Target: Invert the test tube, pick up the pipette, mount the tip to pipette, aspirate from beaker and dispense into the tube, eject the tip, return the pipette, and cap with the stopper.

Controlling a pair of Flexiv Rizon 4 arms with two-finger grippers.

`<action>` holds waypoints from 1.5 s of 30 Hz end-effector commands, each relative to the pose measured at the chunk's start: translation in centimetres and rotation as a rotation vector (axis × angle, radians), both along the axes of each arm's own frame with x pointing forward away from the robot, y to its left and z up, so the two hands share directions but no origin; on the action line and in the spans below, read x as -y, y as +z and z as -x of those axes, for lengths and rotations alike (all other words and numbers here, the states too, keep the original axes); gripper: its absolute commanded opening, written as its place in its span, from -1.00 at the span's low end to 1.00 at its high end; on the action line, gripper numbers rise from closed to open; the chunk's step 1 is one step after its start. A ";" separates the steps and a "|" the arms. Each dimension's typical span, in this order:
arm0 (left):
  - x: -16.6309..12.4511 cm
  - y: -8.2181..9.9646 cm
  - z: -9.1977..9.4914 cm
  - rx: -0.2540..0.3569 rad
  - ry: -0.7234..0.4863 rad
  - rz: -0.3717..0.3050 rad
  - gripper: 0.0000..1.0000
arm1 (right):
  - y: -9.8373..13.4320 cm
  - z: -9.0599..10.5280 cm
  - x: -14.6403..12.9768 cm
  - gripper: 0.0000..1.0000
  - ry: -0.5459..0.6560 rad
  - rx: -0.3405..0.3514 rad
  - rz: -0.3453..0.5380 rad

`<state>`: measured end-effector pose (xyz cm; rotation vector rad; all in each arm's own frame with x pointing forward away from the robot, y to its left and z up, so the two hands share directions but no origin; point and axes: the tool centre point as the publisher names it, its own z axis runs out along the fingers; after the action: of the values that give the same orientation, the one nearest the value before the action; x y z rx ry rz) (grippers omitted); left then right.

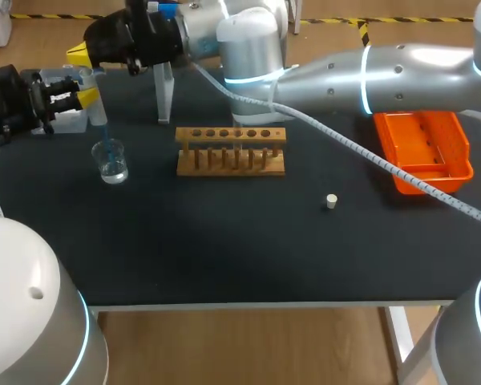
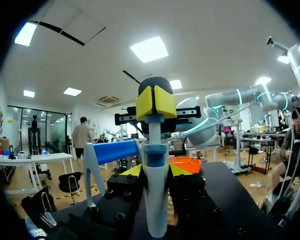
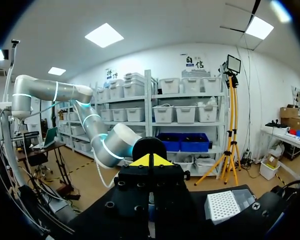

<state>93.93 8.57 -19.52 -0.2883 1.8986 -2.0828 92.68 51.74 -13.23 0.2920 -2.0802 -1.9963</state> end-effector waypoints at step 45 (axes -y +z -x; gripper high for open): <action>-0.2 0.2 -0.2 0.003 -0.006 0.002 -1.00 | 2.8 0.6 1.1 -1.00 0.006 0.062 -0.025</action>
<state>93.98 8.62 -19.27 -0.2837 1.8964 -2.0839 92.49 51.65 -11.49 0.3688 -2.0730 -2.0422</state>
